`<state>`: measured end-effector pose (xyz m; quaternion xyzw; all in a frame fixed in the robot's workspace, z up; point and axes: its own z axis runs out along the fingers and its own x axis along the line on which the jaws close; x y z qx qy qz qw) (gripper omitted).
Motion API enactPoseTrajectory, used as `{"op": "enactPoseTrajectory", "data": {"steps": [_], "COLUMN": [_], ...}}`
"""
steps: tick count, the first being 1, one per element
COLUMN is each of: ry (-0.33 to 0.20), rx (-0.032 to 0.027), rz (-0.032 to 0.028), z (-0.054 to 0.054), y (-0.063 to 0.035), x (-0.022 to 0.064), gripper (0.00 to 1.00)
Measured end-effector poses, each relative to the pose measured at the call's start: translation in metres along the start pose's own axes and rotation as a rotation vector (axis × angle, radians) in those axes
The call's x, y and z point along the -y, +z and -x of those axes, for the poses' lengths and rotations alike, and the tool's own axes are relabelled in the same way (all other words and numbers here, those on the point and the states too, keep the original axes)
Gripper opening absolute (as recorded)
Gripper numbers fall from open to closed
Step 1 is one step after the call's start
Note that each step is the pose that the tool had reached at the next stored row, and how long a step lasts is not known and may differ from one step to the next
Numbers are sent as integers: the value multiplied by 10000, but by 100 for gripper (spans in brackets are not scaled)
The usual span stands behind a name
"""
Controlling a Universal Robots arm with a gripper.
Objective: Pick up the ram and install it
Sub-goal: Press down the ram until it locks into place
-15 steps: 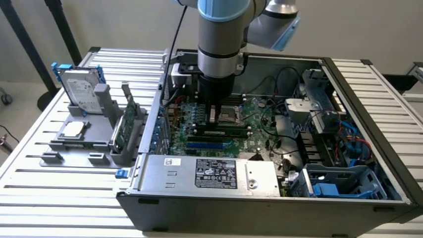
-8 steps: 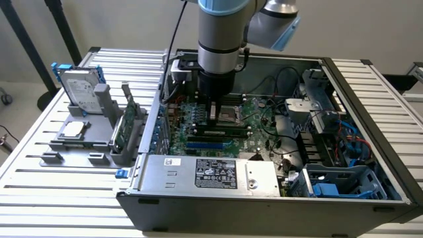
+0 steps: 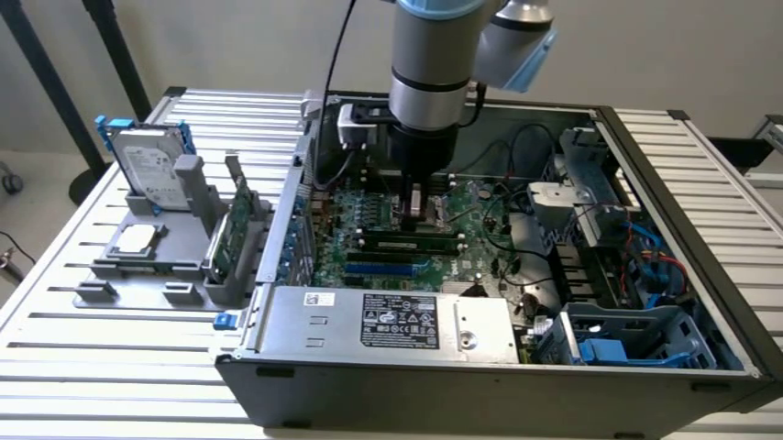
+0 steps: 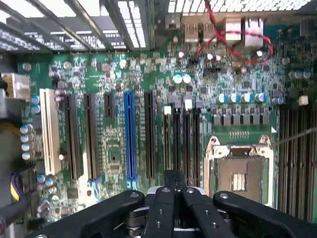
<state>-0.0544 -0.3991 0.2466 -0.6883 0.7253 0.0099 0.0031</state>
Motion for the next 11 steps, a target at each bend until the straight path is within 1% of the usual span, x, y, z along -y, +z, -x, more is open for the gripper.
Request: {"op": "enactPoseTrajectory", "data": {"steps": [2, 3, 11], "ry": [-32, -43, -46], "rx": [20, 28, 28], "rz": [2, 2, 2], "z": [2, 3, 3], "y": [-5, -5, -6], "x": [75, 91, 93], "gripper": [11, 11, 11]}}
